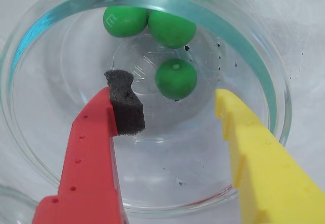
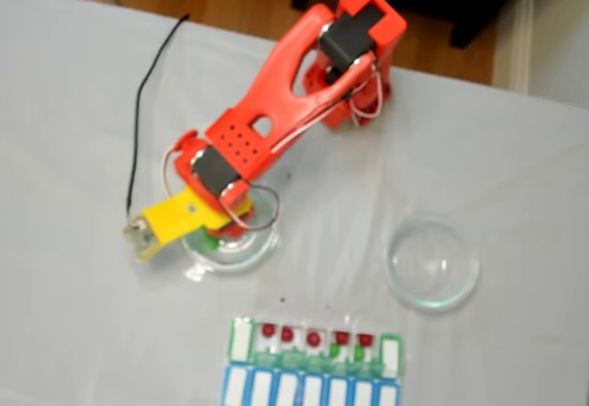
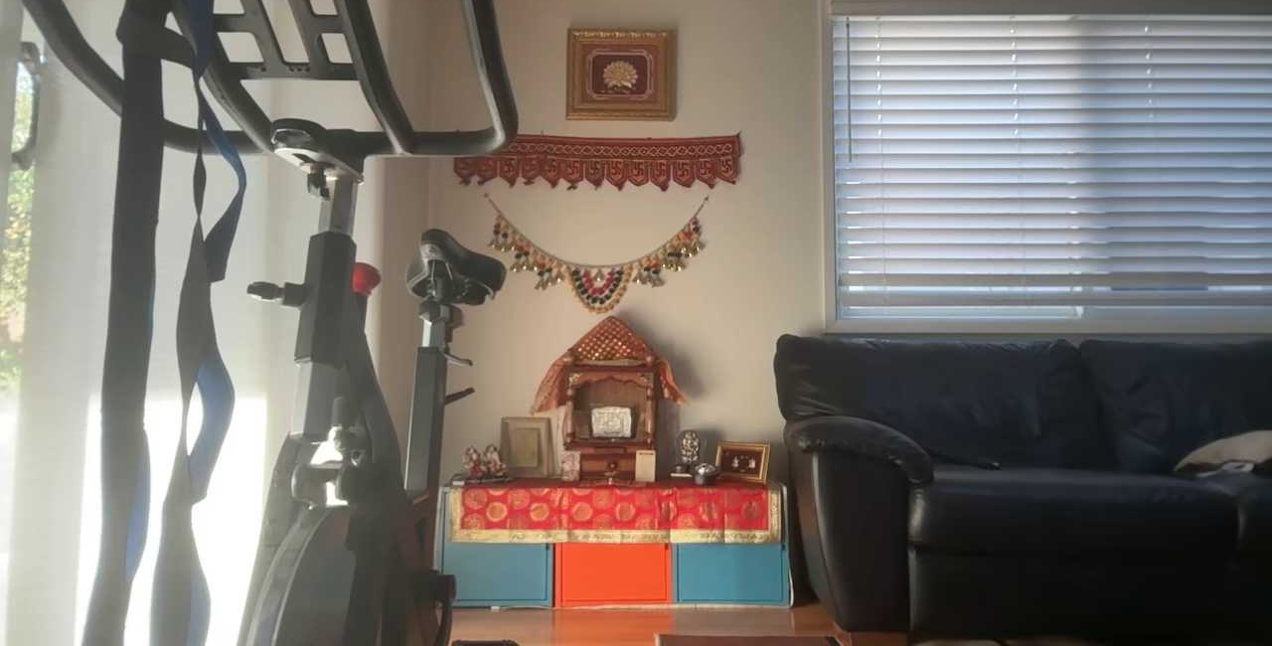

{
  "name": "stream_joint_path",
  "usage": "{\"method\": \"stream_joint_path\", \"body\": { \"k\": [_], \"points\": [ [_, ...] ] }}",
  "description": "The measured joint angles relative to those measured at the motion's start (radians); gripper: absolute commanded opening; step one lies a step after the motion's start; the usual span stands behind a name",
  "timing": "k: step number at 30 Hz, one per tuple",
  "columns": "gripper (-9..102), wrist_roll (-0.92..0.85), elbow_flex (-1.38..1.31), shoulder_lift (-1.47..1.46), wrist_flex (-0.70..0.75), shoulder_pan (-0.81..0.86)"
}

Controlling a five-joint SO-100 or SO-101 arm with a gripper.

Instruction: Sort medicines into box.

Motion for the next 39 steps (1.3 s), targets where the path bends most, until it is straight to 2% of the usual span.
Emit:
{"method": "stream_joint_path", "body": {
  "k": [23, 39],
  "points": [
    [26, 0.0, 0.071, 0.0, -0.097, -0.014],
    [23, 0.009, 0.092, 0.0, -0.114, -0.026]
  ]
}}
